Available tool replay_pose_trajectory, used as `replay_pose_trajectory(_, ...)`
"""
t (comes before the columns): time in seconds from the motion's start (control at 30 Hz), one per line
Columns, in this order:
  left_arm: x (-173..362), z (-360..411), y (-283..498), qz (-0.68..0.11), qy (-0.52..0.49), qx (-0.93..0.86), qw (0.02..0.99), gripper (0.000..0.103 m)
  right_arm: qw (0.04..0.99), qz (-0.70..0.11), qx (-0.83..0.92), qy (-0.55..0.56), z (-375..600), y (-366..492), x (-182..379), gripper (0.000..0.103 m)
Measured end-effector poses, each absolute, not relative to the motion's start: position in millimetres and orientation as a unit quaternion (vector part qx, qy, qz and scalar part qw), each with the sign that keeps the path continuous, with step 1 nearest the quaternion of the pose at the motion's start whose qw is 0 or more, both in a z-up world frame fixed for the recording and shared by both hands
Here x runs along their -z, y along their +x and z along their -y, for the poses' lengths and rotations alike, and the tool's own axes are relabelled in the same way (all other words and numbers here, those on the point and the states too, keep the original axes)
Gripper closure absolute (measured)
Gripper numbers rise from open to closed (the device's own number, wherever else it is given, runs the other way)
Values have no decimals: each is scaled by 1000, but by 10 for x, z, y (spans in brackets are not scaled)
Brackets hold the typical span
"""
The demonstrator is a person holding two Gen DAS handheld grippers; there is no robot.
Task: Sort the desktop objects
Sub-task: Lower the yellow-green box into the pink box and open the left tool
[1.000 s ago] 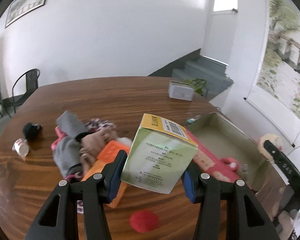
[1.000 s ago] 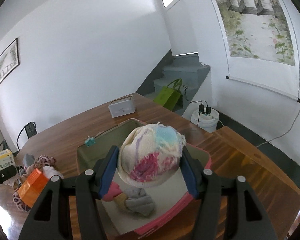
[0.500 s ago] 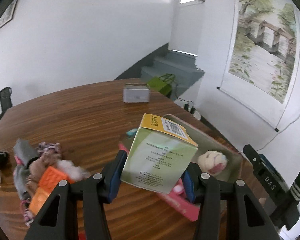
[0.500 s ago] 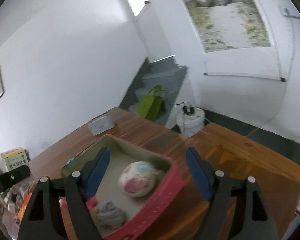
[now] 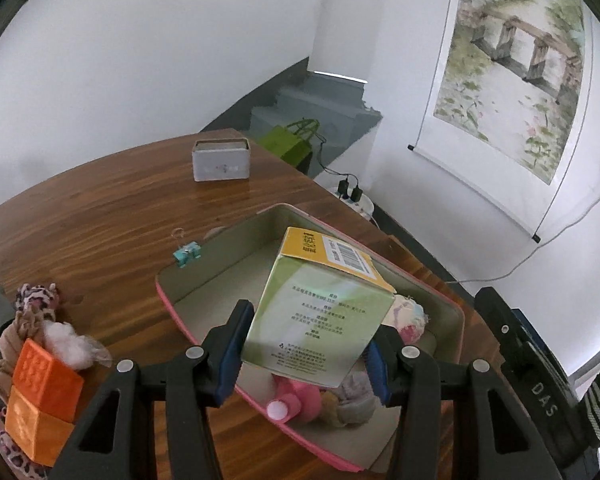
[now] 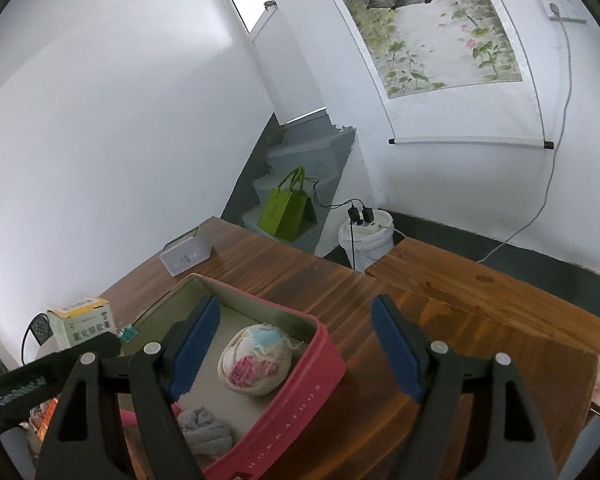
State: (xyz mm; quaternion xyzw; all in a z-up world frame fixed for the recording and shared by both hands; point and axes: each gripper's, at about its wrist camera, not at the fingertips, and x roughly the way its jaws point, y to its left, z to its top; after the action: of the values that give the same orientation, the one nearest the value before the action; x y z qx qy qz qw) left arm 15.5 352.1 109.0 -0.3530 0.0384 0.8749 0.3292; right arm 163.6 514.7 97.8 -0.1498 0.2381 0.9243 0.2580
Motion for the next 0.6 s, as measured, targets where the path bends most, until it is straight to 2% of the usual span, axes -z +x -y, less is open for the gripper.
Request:
replay_pose_trajectory(0.07, -1066, -3528, 130, -35, -362, -871, 330, 36, 258, -236, -925, -148, -5136, 1641, -985, 22)
replay_pose_trajectory(0.1, -1054, -3508, 110, -27, -367, -870, 327, 14, 259, -234, -925, -148, -5130, 1641, -988, 22)
replay_pose_trajectory(0.13, -1056, -3472, 104, -17, -365, -872, 325, 7, 258, -233, -926, -147, -5125, 1640, -990, 22)
replay_pose_trajectory(0.3, -1098, -3354, 71, 5, -359, -878, 316, 7, 260, -230, -927, -146, -5109, 1650, -987, 22)
replay_pose_trajectory(0.6, -1120, -3289, 147, -15, -342, -889, 306, 7, 262, -212, -932, -134, -5027, 1671, -1023, 22)
